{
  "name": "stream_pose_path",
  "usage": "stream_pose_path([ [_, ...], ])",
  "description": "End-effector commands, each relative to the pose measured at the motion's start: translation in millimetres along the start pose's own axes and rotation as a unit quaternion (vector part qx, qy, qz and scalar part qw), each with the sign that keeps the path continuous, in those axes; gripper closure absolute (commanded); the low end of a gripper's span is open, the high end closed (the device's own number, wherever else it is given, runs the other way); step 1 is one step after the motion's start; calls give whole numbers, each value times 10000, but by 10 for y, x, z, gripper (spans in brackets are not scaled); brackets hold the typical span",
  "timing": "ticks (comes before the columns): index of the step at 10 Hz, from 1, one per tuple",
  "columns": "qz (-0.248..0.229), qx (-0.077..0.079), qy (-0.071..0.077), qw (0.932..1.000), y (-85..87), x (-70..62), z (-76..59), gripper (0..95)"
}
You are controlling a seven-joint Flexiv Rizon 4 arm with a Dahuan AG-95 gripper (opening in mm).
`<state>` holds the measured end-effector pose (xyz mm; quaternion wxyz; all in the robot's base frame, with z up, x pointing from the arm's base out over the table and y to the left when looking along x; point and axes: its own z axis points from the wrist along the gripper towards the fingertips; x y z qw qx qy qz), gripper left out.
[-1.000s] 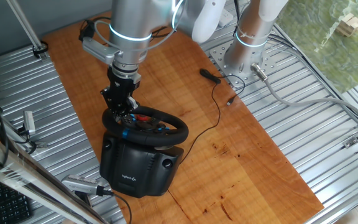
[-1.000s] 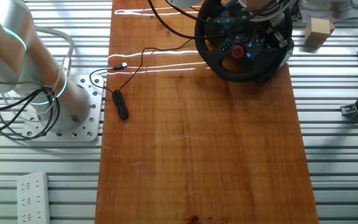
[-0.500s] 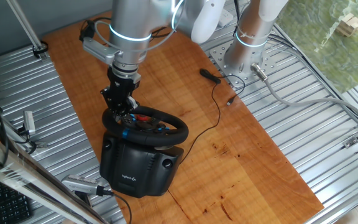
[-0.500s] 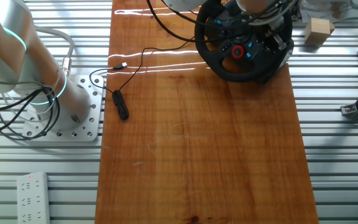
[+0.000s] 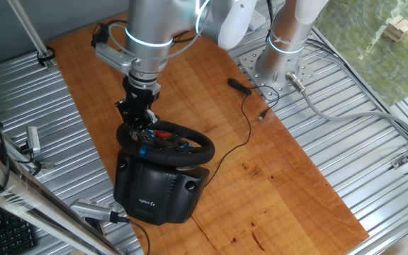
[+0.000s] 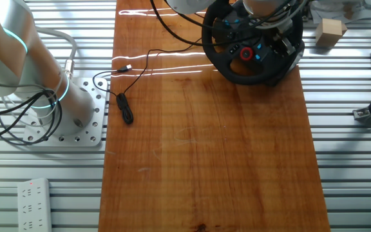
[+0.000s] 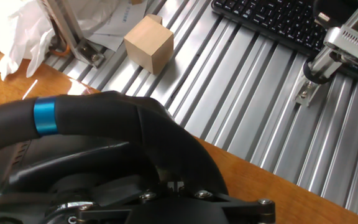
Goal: Rotate the steering wheel 90 degrees clockwise
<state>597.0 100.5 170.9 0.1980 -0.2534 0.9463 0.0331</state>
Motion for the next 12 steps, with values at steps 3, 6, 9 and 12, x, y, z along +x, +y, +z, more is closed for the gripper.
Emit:
stream_pose_path([
  [3,-7,4,-4,10000,-4,21,7,950],
  [6,-7,3,-11,10000,-9,39,17,950],
  [9,0,5,-41,10000,-14,56,31,950],
  [12,-3,7,-64,10000,-26,90,56,950],
])
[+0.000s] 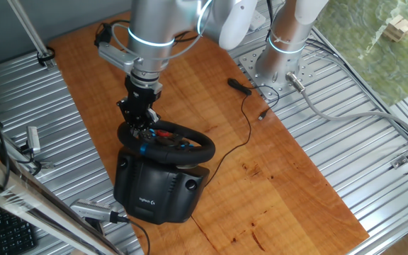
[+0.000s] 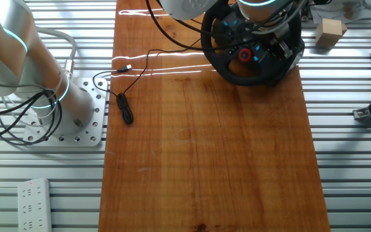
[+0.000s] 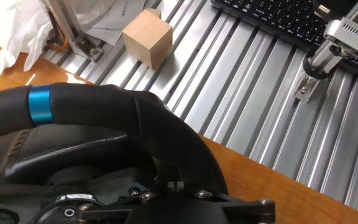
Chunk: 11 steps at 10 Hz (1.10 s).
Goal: Rotate the steering wheel 90 degrees clockwise
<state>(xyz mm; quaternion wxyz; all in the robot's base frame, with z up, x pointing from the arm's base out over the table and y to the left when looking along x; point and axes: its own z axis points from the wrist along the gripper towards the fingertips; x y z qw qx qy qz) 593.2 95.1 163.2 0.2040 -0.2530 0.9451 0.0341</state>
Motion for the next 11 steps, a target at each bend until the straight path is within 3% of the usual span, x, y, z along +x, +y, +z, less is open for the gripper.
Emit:
stream_pose_path([
  [1,-1,-5,-9,10000,-8,11,16,950],
  [7,17,-14,-28,10000,-12,14,23,950],
  [11,48,-23,-121,9999,-12,33,28,950],
])
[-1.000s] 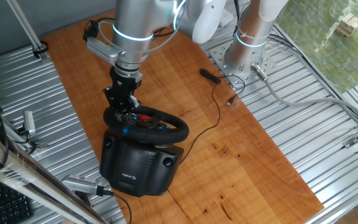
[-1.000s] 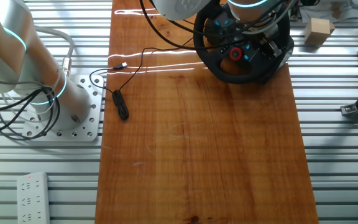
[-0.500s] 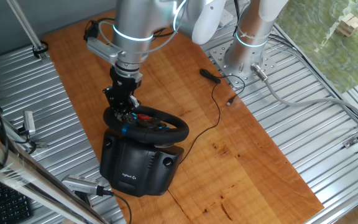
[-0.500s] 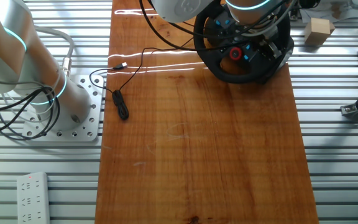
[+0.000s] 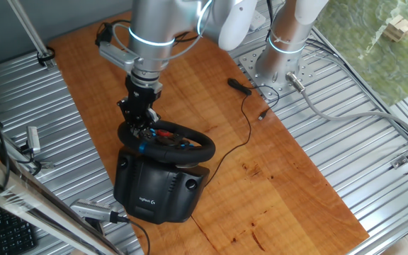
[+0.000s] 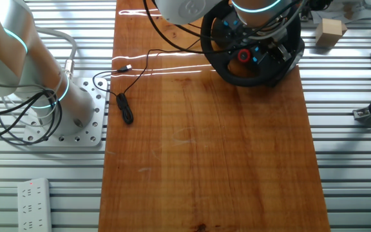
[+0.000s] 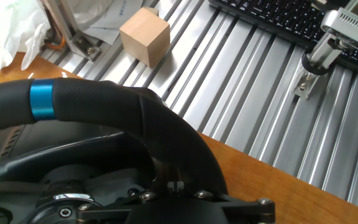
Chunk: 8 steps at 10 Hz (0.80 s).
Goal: Rotate the steering wheel 90 degrees clockwise
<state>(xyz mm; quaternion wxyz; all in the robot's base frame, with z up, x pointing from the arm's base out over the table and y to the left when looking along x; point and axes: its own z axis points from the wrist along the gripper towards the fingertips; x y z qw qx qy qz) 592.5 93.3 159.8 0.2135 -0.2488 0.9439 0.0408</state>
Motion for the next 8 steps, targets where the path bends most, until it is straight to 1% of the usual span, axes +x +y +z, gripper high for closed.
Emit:
stream_pose_path([
  [1,-5,13,-28,10000,0,11,3,950],
  [4,-2,20,-57,10000,4,43,5,950],
  [5,-5,31,-46,10000,10,77,10,950],
  [8,-3,35,-38,10000,8,81,12,950],
])
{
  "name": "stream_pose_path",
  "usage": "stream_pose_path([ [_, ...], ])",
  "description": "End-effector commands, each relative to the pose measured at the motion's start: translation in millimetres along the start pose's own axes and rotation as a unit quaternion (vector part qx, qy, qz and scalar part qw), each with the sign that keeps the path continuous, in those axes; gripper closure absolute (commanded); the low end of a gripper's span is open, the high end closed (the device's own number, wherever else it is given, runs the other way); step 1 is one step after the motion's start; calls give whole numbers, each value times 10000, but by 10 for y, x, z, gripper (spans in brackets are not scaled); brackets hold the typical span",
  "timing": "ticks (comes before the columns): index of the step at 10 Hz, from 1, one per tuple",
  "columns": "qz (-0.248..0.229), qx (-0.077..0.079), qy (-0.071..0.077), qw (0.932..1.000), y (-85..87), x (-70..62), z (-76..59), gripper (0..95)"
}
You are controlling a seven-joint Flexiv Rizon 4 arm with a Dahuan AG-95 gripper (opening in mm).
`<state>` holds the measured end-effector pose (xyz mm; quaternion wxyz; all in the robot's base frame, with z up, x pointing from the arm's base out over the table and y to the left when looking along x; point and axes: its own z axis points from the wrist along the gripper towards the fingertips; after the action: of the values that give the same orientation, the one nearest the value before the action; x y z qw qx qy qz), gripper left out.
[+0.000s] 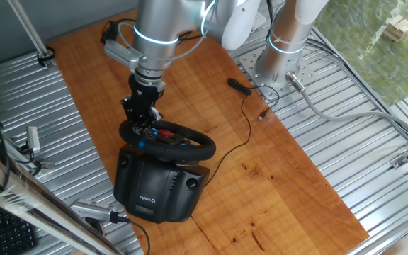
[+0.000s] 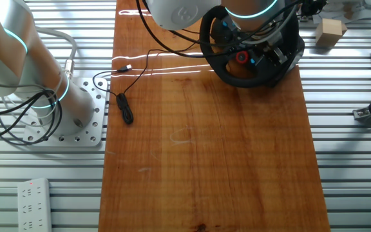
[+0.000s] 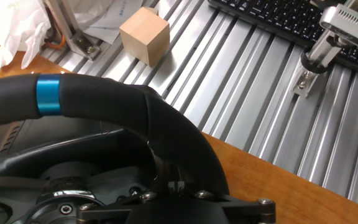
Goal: Rotate the steering wheel 90 degrees clockwise
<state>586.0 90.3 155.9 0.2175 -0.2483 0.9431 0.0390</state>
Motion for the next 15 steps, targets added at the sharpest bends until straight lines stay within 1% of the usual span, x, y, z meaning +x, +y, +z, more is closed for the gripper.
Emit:
stream_pose_path([
  [1,-9,-1,12,10000,0,2,9,950],
  [4,-45,10,78,10000,10,1,-4,950],
  [9,-88,50,118,9999,20,3,-32,950],
  [11,-90,44,175,9998,14,11,-42,950],
  [15,-90,25,171,9998,-3,17,-23,950],
])
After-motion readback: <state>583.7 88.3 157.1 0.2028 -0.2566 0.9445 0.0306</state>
